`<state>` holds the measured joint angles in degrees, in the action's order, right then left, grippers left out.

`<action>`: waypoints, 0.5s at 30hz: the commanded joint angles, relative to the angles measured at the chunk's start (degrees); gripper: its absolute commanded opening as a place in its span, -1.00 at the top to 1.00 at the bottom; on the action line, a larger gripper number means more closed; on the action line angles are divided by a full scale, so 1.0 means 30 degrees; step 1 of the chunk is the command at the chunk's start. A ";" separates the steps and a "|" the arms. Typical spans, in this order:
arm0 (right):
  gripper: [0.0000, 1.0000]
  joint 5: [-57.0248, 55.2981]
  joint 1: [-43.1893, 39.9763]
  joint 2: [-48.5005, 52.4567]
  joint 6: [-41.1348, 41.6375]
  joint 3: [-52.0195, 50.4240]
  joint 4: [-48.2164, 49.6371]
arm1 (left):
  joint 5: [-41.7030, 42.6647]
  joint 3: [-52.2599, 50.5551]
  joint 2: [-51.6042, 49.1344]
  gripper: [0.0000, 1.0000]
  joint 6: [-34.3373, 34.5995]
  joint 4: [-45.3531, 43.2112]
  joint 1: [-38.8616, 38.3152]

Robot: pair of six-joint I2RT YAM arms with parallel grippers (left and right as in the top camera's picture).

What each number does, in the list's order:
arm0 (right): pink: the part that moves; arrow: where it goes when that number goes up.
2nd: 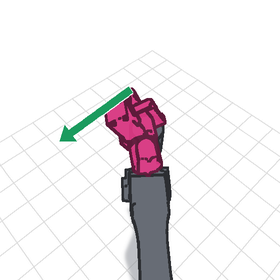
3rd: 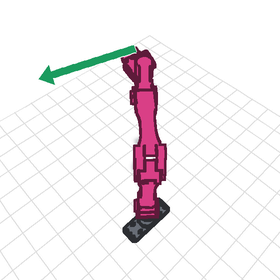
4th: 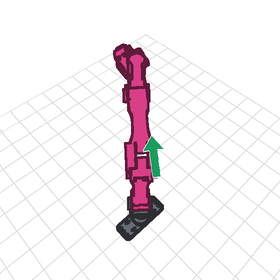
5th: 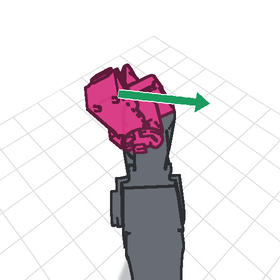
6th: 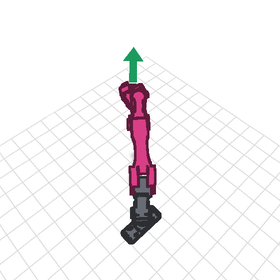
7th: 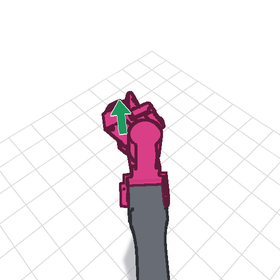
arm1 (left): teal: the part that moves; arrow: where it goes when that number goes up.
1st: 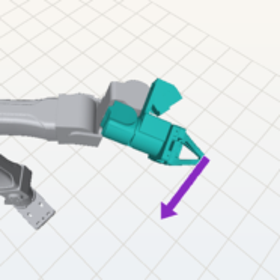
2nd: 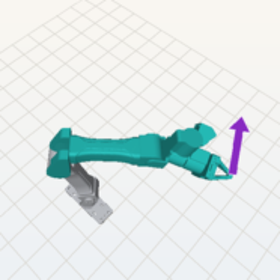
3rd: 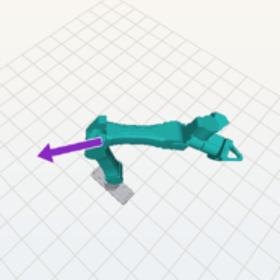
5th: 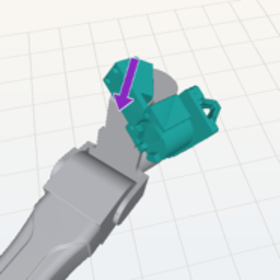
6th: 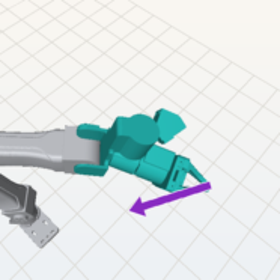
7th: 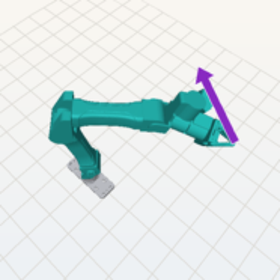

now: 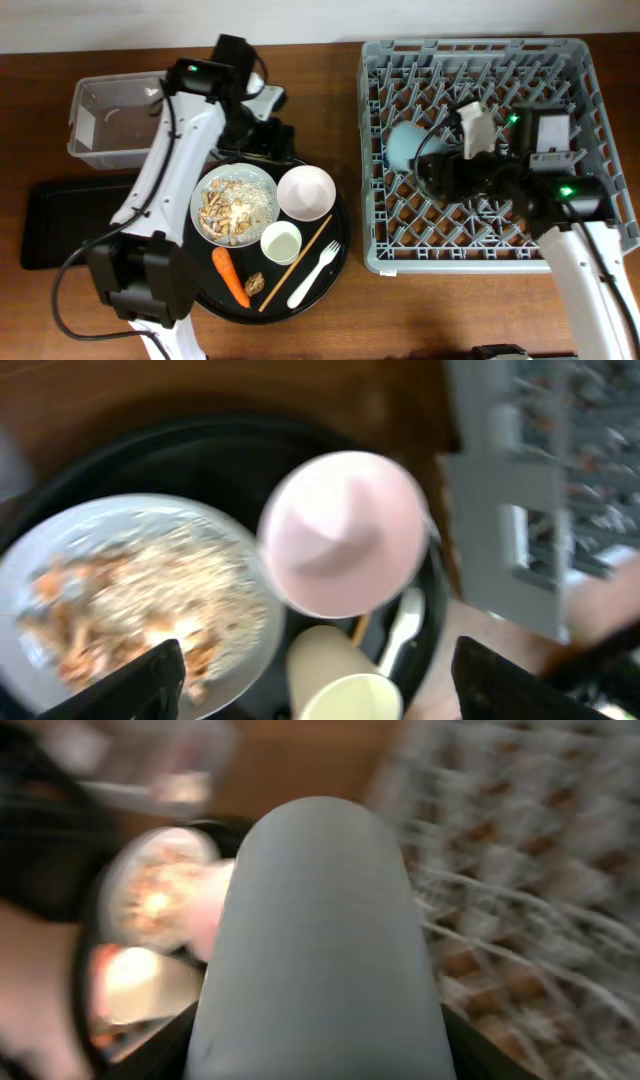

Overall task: Sort waste into correct bins and load items into the dishwasher rack
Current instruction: 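Carry blue cup with right gripper and place it in the rack's right side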

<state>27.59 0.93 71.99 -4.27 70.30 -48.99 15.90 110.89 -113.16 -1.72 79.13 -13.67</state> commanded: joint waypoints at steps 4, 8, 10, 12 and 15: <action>0.38 -0.8313 -0.2317 -0.0117 0.0248 0.3716 -0.3636 | -0.1268 0.0197 -0.0095 -0.73 0.0860 0.0546 0.1275; 0.37 -0.9085 -0.5668 0.0321 0.0831 0.3891 -0.4969 | -0.1275 0.0197 -0.0095 -0.73 0.0860 0.0831 0.1581; 0.38 -0.9085 -0.7082 0.0838 0.1282 0.3891 -0.5042 | -0.1319 0.0197 -0.0095 -0.73 0.0867 0.0903 0.1581; 0.38 -0.9092 -0.8706 0.1654 0.1756 0.3891 -0.5013 | -0.1311 0.0197 -0.0095 -0.74 0.0860 0.1005 0.1581; 0.40 -0.9085 -1.0513 0.3118 0.2397 0.3891 -0.4867 | -0.1304 0.0197 -0.0095 -0.74 0.0867 0.1013 0.1581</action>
<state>1.67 -26.57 77.97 -0.10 81.10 -63.83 12.56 110.89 -113.16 0.27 81.93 -9.08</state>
